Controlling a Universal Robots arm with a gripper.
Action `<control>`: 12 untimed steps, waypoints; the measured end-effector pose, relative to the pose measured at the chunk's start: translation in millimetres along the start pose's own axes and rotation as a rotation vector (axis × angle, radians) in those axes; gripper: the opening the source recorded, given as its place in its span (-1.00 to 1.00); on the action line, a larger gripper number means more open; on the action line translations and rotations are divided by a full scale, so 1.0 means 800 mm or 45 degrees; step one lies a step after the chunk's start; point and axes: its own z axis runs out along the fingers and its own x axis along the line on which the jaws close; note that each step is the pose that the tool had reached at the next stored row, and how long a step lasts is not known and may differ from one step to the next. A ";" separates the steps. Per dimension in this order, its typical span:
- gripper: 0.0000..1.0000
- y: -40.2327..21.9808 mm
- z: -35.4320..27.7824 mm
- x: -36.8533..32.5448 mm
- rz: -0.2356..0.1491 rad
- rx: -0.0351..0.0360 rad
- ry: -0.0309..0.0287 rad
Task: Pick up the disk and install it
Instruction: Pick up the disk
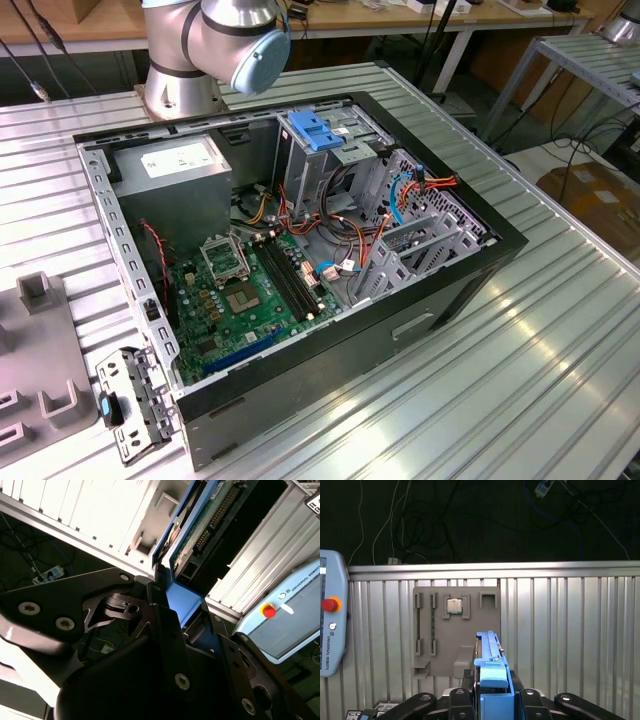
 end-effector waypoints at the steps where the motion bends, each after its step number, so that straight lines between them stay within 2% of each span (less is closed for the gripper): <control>1: -0.25 -0.0014 0.0000 0.0000 0.000 0.0000 0.0000; 12: -0.25 -0.0192 0.0006 -0.0004 0.000 0.0000 0.0001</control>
